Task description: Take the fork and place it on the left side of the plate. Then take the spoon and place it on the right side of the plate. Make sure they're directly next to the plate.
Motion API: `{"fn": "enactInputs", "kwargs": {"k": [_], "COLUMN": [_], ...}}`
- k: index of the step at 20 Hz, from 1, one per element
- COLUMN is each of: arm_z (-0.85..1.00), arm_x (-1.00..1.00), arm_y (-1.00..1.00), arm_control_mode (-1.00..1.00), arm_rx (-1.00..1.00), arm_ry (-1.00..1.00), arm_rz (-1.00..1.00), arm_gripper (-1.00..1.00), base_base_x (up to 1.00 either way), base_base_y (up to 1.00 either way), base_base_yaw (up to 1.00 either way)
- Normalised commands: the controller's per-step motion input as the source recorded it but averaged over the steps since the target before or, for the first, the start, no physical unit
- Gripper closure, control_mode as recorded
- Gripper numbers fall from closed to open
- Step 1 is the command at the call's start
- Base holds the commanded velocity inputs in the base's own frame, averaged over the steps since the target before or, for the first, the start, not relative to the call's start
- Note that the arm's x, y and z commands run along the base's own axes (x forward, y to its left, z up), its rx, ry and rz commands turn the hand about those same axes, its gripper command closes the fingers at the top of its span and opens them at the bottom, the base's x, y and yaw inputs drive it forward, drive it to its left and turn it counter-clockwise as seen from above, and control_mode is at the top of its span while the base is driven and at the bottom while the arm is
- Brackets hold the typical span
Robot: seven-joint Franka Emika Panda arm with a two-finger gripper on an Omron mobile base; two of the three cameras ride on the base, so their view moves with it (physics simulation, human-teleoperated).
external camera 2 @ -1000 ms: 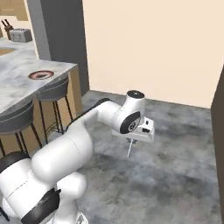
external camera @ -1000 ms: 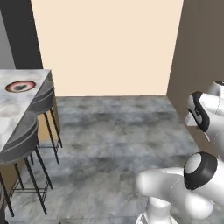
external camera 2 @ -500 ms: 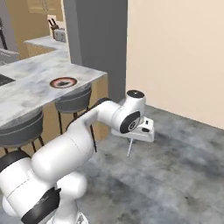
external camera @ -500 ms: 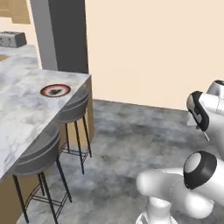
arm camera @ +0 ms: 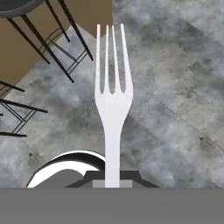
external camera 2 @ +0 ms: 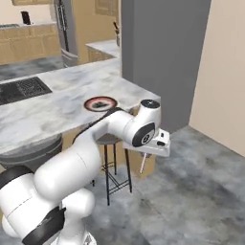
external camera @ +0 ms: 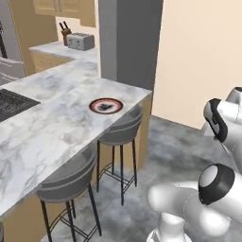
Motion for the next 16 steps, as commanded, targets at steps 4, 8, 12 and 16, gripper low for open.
{"fn": "enactInputs", "kwargs": {"k": [4,8,12,16], "arm_z": [0.00,0.00,0.00,0.00], "arm_x": [0.00,0.00,0.00,0.00], "arm_y": [0.00,0.00,0.00,0.00], "arm_control_mode": [1.00,1.00,1.00,1.00], "arm_rx": [0.00,0.00,0.00,0.00], "arm_ry": [0.00,0.00,0.00,0.00], "arm_rz": [0.00,0.00,0.00,0.00], "arm_gripper": [1.00,1.00,1.00,1.00], "base_base_x": [1.00,1.00,0.93,0.78], "base_base_y": [-0.01,-0.16,-0.28,-0.33], "base_base_yaw": [0.61,0.68,0.70,0.51]}}
